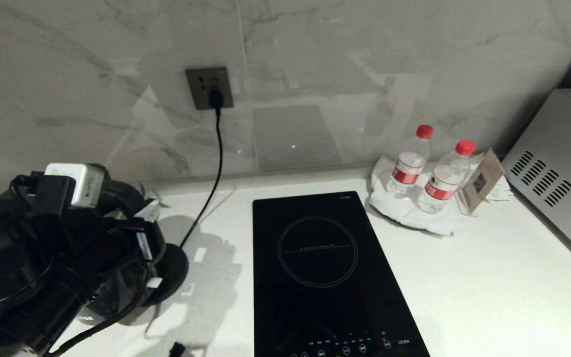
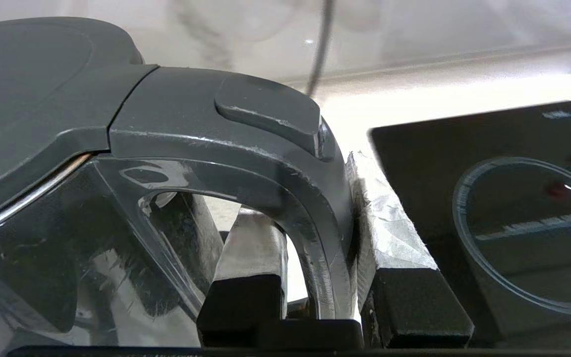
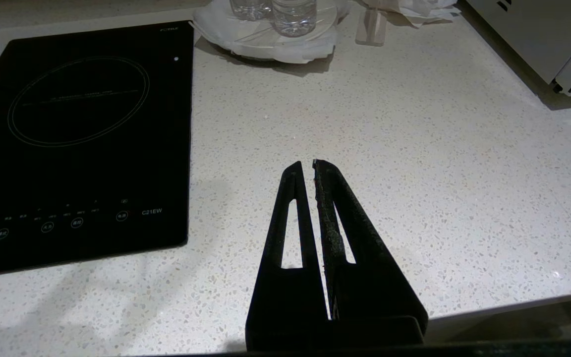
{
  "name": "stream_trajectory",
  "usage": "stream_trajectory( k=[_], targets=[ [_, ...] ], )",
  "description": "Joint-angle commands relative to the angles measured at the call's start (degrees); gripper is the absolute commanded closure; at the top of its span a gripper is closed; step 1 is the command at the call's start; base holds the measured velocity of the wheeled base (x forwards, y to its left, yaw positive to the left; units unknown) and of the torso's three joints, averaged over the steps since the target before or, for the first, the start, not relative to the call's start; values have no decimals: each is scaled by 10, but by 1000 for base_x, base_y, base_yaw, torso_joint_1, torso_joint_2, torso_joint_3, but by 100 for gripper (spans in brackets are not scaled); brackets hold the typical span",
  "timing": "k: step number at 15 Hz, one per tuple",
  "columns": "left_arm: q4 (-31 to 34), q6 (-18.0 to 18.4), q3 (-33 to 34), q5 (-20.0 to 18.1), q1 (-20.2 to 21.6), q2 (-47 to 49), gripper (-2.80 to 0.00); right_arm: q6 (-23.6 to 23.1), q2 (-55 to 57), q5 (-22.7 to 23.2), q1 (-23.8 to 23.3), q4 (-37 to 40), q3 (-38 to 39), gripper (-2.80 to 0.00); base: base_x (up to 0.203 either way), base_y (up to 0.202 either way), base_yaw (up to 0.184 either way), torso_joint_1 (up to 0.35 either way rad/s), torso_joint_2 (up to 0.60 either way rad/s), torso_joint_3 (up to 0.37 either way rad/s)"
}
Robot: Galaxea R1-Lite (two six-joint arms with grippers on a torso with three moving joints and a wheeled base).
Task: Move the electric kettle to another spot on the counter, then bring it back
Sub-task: Pick up the kettle
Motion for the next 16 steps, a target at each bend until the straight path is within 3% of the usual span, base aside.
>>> stream_trajectory(
  k=[1,6,16],
  targets=[
    [-3,0,2,1,-5,-1,0,0,0,0,0,0,0,0,0,0,0,0,0,0],
    [-3,0,2,2,-5,0,0,0,0,0,0,0,0,0,0,0,0,2,0,45],
    [-3,0,14,4,-5,-1,0,0,0,0,0,0,0,0,0,0,0,1,2,192]
  ],
)
